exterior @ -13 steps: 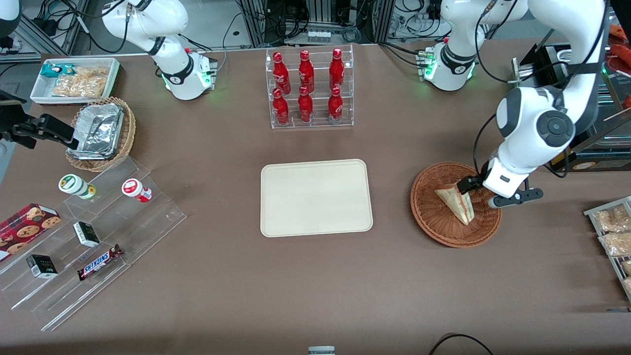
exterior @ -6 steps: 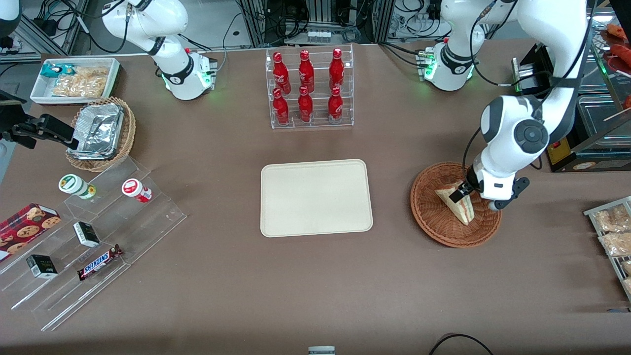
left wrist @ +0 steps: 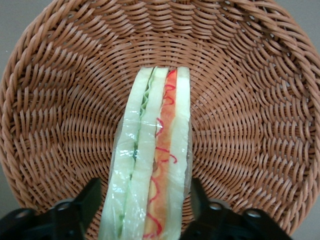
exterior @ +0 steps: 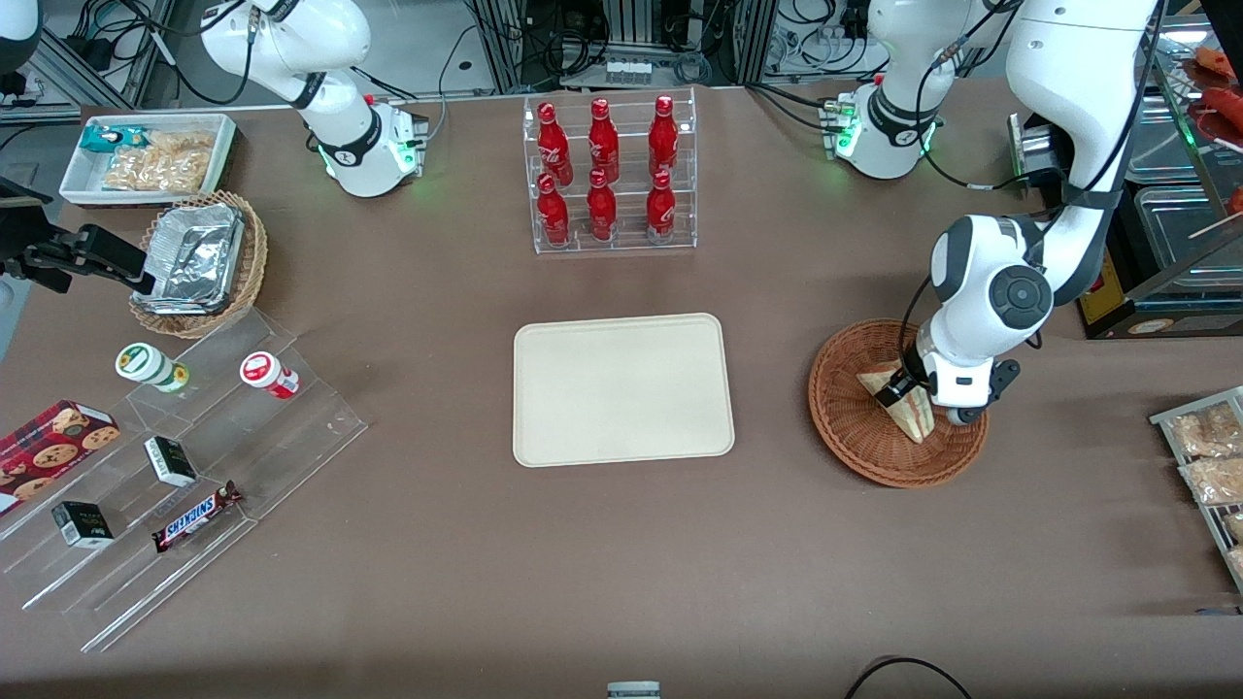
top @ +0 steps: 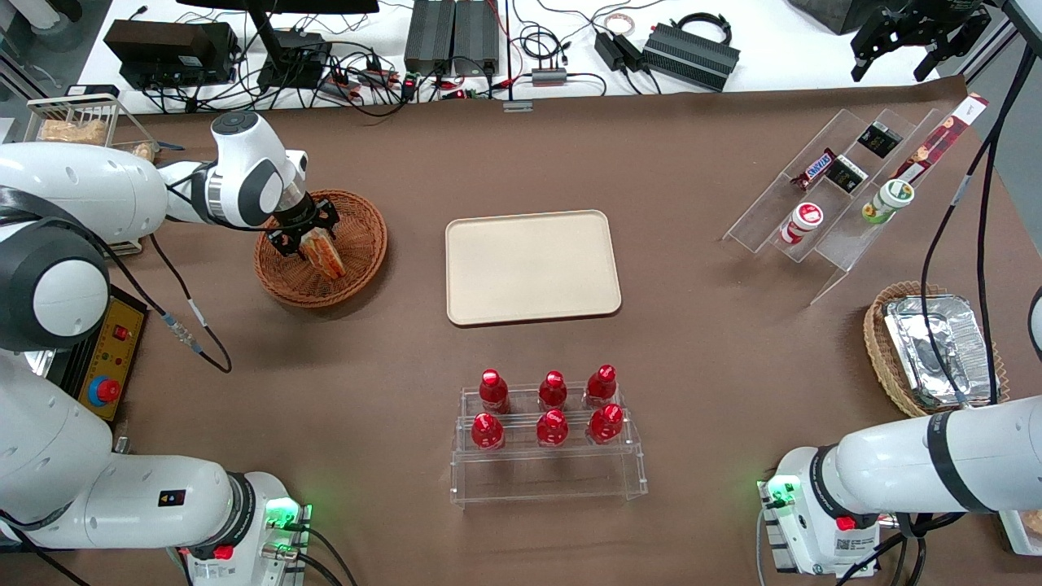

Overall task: Place sandwich from basket to tray
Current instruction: 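Lower the left gripper and close it on the sandwich, then lift the sandwich and carry it over the cream tray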

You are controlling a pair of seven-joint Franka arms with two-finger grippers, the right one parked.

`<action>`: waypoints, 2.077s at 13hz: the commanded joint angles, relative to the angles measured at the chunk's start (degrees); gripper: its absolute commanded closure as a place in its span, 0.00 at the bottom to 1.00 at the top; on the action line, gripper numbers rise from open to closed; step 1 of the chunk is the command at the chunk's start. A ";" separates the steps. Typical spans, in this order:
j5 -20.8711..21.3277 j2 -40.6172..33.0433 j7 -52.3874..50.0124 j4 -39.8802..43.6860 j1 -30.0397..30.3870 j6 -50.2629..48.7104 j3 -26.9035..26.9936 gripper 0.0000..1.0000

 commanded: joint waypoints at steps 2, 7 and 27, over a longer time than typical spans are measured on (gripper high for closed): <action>0.40 -1.72 1.89 2.13 -0.60 -3.12 0.03 0.98; 1.19 -1.30 19.26 12.57 -3.48 -17.62 -3.22 0.94; 0.58 30.96 -4.60 53.56 -36.10 -26.27 -3.22 0.98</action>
